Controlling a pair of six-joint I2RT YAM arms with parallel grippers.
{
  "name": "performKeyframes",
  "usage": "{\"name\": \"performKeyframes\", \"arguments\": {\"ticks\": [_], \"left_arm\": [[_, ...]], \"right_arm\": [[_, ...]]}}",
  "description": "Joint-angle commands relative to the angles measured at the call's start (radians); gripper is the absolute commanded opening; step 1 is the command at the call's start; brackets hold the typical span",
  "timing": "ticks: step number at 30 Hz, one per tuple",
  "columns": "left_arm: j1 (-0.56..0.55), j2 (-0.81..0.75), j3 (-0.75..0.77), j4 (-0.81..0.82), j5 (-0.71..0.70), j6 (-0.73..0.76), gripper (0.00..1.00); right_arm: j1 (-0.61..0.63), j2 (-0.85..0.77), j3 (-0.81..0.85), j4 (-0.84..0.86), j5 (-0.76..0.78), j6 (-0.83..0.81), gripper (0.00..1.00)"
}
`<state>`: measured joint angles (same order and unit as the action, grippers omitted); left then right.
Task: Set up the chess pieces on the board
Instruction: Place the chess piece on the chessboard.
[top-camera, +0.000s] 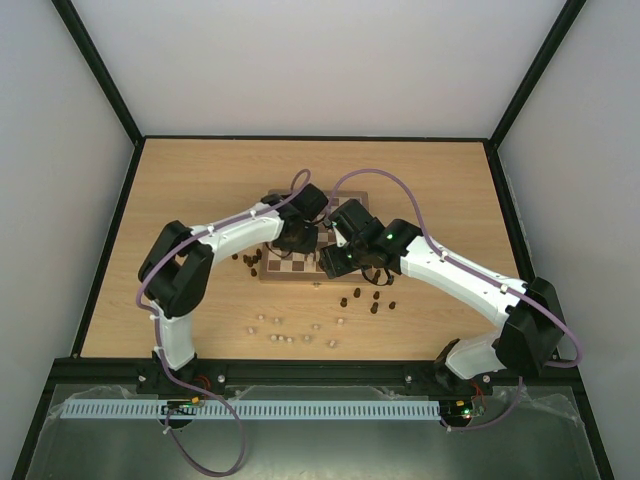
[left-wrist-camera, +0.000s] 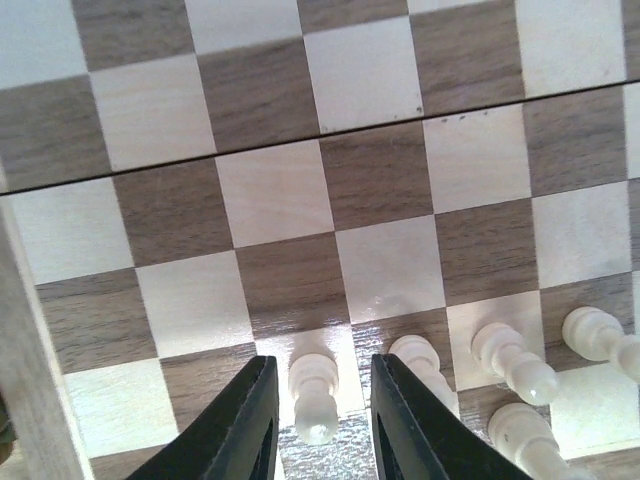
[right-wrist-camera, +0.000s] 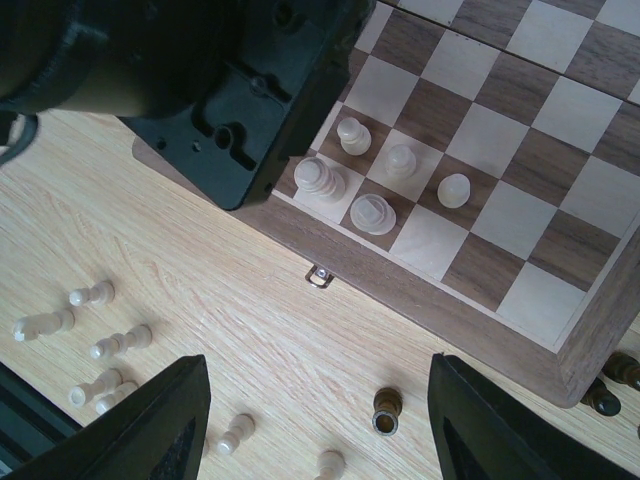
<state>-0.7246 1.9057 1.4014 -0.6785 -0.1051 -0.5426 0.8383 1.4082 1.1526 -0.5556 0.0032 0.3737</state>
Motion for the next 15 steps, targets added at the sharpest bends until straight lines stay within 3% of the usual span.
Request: {"name": "performKeyframes", "arguments": {"ticks": [1,6,15], "left_arm": [[-0.006,-0.062,0.051,-0.065,-0.046,-0.005,0.29],[-0.001,-0.123,0.073,-0.105,-0.105,-0.018,0.35],[0.004,-0.406,-0.051,-0.120,-0.166,-0.071,0.61]], "right_arm": [[0.006,-0.016,-0.007,-0.032,-0.006,-0.007,0.61],[0.006,-0.025,-0.007,-0.030,-0.001,-0.009,0.61],[0.006,-0.035,-0.012,-0.024,0.044,-0.007,0.67]]}}
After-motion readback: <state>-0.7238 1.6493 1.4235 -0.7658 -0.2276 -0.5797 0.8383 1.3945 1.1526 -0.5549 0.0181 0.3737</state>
